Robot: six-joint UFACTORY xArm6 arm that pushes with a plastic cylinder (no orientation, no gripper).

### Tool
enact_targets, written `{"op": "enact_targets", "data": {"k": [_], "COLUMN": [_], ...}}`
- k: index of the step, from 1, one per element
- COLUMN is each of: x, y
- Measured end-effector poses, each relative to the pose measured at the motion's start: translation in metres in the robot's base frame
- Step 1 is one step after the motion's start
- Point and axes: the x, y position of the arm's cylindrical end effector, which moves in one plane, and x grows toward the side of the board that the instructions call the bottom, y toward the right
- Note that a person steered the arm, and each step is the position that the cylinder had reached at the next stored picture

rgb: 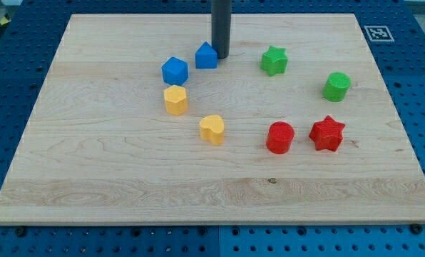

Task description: Push the green star parallel to the right of the blue triangle

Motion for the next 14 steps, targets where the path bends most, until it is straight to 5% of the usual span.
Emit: {"op": "enact_targets", "data": {"k": [3, 5, 6, 10, 14], "x": [-0.047, -0.052, -0.022, 0.038, 0.042], "y": [0.008, 0.12, 0.155, 0.157, 0.114]}}
